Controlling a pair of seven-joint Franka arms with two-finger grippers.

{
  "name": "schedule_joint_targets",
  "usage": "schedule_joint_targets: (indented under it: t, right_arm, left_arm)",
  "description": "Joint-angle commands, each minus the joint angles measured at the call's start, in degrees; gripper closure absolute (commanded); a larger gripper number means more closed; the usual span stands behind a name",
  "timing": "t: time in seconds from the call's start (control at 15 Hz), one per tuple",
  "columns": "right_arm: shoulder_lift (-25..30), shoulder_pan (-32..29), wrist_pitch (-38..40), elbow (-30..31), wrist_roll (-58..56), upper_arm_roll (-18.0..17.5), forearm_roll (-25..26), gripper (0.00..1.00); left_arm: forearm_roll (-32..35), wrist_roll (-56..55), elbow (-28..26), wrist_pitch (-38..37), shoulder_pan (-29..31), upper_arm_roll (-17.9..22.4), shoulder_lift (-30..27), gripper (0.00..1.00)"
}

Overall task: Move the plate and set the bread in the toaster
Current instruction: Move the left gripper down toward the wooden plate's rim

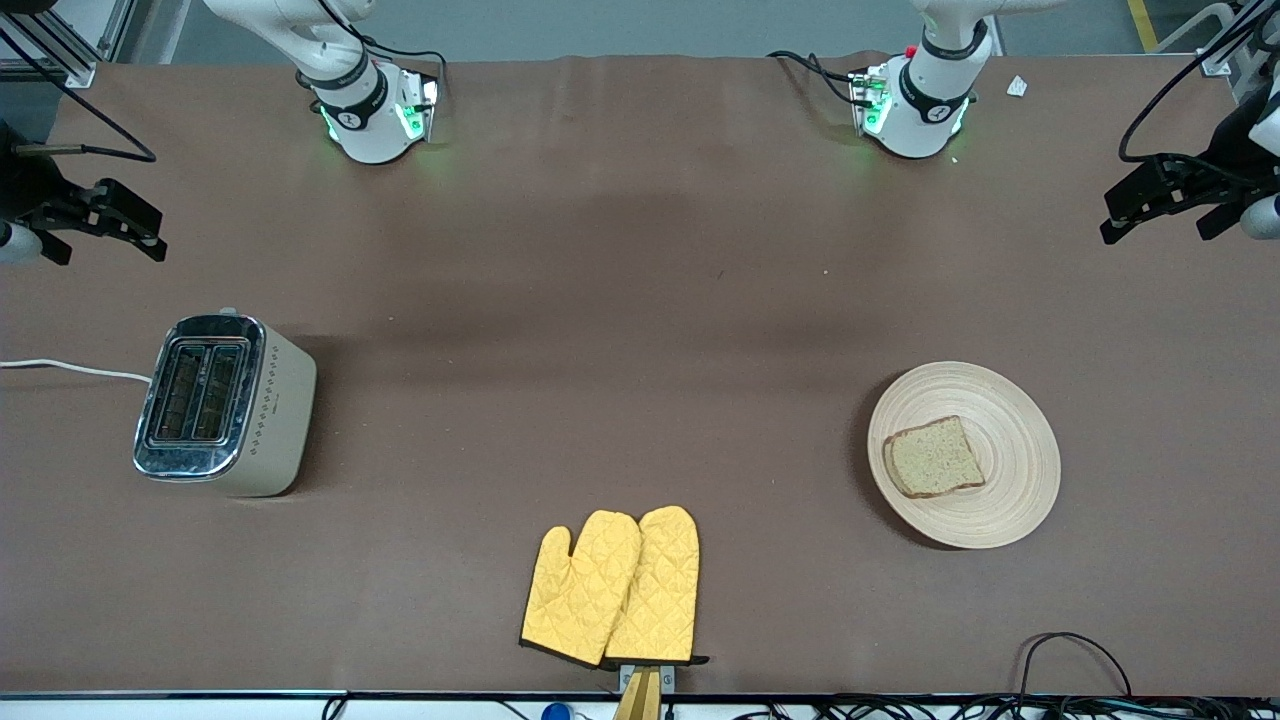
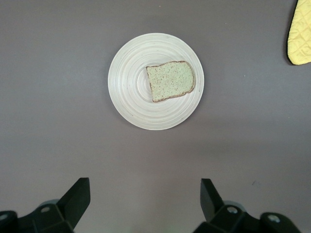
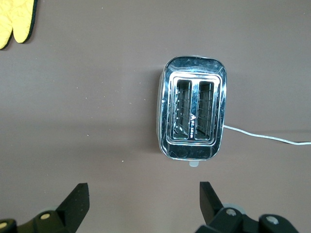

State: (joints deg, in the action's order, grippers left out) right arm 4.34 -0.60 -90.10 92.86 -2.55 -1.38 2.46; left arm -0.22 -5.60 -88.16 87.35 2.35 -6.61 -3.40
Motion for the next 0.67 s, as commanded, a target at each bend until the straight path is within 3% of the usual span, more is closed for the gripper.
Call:
schedule_joint_targets:
  t: [0.0,0.27,0.6]
  right_arm:
    - [1.0,0.1,0.5,0.7,0.8,0.1,0.0,0.00]
    - [1.0,0.2,0.6,0.7,0.8,0.0,0.0,0.00]
    - [1.0,0.0,0.8,0.8,0.7,0.0,0.0,0.00]
  left_arm:
    - [0.7,1.6,1.7,-0.8,0.1,0.2,0.9,0.00]
    - [-0.1,9.1,1.8,-0.8,0.5,3.2,3.8,0.00]
    - [-0.6,20.0,3.5,0.5,4.0,3.4,13.0,0.00]
